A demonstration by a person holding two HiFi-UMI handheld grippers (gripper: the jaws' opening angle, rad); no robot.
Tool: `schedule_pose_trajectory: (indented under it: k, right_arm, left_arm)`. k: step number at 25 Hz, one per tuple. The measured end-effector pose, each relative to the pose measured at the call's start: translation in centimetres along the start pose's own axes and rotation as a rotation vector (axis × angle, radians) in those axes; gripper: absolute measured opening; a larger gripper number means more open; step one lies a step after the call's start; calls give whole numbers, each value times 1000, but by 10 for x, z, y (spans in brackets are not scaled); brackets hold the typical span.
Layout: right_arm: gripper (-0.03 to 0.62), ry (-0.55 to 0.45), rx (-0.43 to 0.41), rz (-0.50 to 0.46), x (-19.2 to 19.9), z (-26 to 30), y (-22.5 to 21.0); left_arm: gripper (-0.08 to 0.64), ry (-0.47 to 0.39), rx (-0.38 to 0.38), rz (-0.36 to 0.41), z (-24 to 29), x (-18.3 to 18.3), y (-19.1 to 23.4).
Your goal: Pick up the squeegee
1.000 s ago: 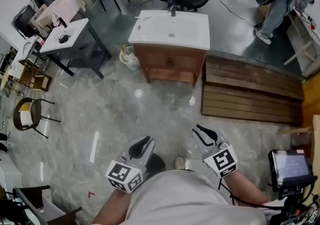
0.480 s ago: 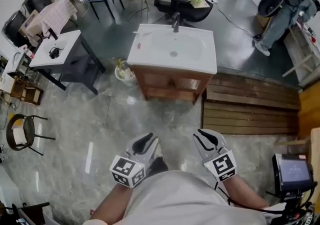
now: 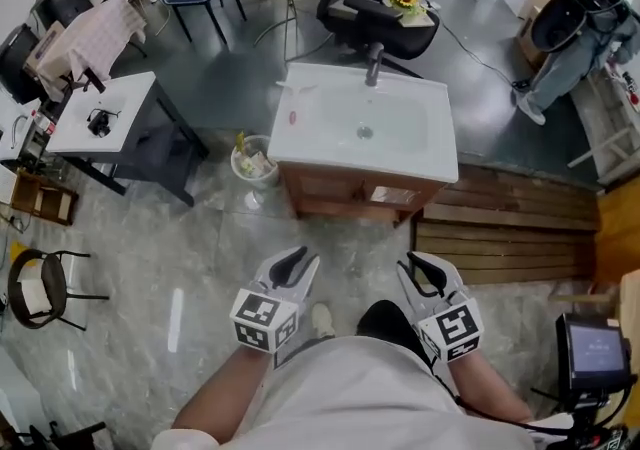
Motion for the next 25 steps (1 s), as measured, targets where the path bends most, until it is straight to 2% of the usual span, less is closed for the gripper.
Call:
schedule_pose_trajectory:
  k: [8,17,21,25]
  right_arm:
    - [69,3,-40,18,-12,73,-53]
    - [69,-20,-137,-8,-44,174,-184]
    - [69,-12,-155,-8,-48,202,-242]
    - [69,35,-167,2,-44,222,-293]
  left_arm:
    - [139,-1,-146,-32,76,-26,78]
    - [174,17,-391,-43,207,-73,177]
    - [189,62,-464,-25,264,-86,220]
    - [196,105,-532,-43,315,-91,262]
Point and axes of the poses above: the fingertips, and each gripper's own axes: z forward along the fingers, y to its left, x out of its underside, the point moved 9 cm from there along -z, backward along the fingers, and after that the axes turned 3 degrees about x, right-handed, at the moved point
